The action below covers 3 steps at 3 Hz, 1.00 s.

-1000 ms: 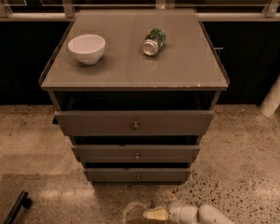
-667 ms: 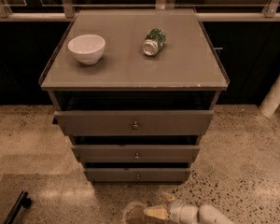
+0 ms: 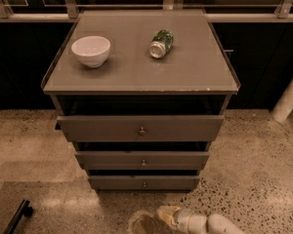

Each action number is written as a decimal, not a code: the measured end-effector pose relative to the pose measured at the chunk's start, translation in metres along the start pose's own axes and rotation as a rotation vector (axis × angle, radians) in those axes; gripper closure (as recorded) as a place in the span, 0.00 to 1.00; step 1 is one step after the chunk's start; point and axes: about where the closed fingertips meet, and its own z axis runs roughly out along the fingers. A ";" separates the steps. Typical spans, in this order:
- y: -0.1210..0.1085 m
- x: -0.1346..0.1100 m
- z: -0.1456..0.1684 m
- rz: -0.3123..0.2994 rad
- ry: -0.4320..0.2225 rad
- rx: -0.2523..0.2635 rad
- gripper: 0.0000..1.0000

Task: Open bottom drawer

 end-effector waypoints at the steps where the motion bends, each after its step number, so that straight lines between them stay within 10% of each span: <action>1: 0.000 0.000 0.000 0.000 0.000 0.000 0.88; 3: -0.032 -0.041 0.017 -0.110 -0.197 0.020 1.00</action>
Offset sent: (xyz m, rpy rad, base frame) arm 0.0581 -0.0144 0.0055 0.0566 -0.2604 -0.0923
